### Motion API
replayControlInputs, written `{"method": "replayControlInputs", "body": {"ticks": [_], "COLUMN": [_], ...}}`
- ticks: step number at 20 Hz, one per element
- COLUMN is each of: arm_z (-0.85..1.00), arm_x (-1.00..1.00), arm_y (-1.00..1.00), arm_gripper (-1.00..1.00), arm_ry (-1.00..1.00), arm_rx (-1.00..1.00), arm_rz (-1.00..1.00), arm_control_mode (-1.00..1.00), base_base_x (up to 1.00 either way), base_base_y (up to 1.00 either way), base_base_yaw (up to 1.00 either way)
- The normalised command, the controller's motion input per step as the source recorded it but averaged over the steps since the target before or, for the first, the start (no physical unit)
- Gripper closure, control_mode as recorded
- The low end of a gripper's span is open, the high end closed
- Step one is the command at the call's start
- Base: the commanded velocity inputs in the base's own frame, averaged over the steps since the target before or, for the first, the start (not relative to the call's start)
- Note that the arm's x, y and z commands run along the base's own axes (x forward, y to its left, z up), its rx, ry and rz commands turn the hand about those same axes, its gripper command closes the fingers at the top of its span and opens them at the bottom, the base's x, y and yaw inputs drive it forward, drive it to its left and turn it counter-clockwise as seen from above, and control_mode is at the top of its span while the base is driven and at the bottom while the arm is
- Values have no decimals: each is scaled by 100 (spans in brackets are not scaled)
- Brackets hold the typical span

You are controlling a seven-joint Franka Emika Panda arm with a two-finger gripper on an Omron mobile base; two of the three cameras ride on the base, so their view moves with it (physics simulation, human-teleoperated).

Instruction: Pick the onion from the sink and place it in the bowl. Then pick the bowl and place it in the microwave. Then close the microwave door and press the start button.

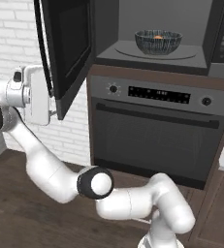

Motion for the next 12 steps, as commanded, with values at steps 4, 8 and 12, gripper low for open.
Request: {"method": "replayControlInputs", "body": {"ticks": [4, 8, 12], "arm_z": [0, 0, 0], "arm_x": [-67, -64, -20], "arm_y": [-100, -100, -100], "arm_gripper": [-100, -100, -100], "arm_ry": [8, 4, 9], "arm_rx": [0, 1, 0], "arm_rz": [0, 0, 0], "arm_control_mode": [-100, -100, -100], "base_base_x": [0, 0, 0], "base_base_y": [0, 0, 0], "base_base_yaw": [0, 0, 0]}}
